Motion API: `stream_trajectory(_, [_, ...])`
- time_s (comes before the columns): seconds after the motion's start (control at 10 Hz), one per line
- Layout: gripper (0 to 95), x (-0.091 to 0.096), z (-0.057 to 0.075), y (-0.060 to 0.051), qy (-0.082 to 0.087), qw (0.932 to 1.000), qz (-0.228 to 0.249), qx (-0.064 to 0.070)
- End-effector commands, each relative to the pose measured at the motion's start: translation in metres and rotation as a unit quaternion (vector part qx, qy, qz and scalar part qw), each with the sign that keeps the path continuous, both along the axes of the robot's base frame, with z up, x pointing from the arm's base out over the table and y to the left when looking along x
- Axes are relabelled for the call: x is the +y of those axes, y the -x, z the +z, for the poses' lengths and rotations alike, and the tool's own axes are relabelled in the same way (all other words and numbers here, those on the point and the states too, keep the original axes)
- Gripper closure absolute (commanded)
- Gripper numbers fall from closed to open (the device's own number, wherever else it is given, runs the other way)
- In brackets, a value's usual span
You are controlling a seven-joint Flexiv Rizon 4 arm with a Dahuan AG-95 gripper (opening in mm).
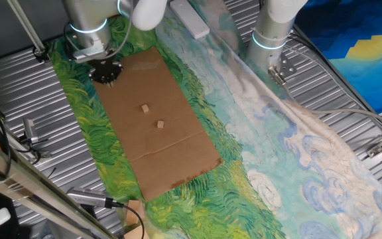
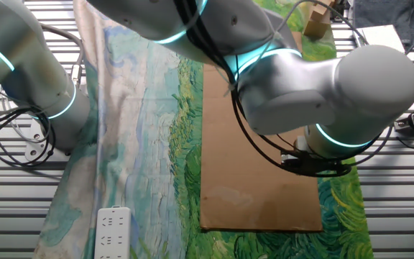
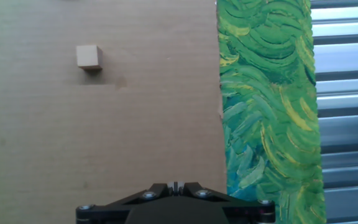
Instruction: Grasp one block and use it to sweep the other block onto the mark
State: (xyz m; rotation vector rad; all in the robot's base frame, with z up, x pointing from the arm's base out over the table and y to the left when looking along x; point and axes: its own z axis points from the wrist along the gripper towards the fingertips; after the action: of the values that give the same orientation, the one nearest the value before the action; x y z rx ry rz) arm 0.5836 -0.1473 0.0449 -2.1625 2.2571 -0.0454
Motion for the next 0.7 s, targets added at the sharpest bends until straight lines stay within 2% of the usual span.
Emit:
stream_trajectory(0.1, [95.0, 0.0003, -0.0021, 0.0002, 0.0, 1.0, 0.0, -0.001])
stream_trajectory(0.3, [95.0, 0.0003, -0.0024, 0.0002, 0.006, 1.0, 0.0, -0.001])
stream_trajectory(0.4, [95.0, 0.0001, 0.0004, 0.0009, 0.012, 0.9994, -0.032, -0.001])
stream_trajectory(0.5, [95.0, 0.0, 0.0021, 0.0024, 0.008, 0.9989, -0.047, -0.002])
stream_trajectory(0.7, [95.0, -0.0001, 0.002, 0.0032, 0.012, 0.9975, -0.069, -0.002])
